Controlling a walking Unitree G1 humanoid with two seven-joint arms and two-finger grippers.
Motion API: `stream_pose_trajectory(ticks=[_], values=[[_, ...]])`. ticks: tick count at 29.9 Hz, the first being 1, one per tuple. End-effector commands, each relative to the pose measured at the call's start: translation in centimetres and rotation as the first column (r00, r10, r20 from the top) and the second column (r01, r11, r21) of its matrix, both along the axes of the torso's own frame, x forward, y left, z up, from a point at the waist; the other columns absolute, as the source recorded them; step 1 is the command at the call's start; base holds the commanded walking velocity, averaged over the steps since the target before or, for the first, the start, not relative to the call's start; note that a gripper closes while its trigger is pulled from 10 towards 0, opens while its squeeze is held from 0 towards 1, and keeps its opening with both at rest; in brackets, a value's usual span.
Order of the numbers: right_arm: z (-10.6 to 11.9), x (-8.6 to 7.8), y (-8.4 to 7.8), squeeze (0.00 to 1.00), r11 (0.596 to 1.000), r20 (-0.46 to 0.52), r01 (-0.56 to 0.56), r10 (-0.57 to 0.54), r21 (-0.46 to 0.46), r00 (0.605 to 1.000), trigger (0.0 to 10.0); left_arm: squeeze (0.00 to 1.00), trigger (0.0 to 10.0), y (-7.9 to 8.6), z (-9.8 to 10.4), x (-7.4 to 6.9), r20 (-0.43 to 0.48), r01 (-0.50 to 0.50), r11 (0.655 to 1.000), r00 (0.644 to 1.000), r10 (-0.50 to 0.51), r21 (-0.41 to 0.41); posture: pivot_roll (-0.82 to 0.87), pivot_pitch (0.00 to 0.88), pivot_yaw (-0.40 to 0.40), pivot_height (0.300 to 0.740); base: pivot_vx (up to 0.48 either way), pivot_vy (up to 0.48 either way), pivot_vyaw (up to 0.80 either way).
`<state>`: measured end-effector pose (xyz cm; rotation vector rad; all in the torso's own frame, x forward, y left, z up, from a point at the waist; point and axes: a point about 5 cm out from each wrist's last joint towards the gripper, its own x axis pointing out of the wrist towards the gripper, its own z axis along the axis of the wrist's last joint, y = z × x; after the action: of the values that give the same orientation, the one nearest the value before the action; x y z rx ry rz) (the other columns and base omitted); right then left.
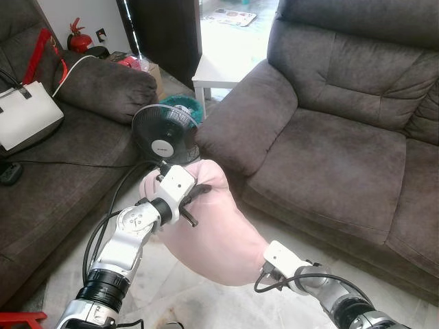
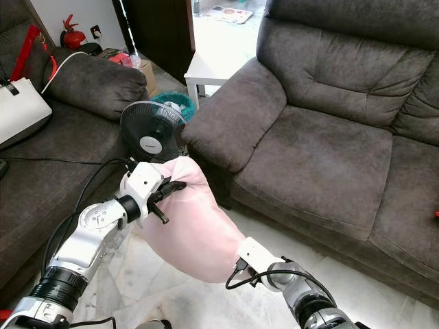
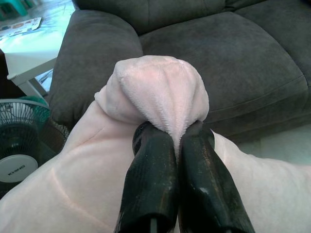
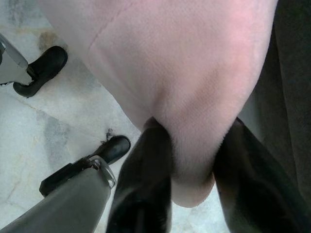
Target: Move the pillow to the sofa from floor
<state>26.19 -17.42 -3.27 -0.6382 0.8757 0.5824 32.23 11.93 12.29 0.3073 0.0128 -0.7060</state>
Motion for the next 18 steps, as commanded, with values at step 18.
stream_pose_trajectory(ticks=[18], values=[[1.2,1.3,0.0,0.00,0.987,0.092,0.108,-0.119,0.120,0.989,0.0,0.00,10.0,-0.6,1.8,0.2,0.091,0.000,1.000,0.996,0.000,0.002,0.14,0.099,0.040,0.740,0.000,0.000,0.00]])
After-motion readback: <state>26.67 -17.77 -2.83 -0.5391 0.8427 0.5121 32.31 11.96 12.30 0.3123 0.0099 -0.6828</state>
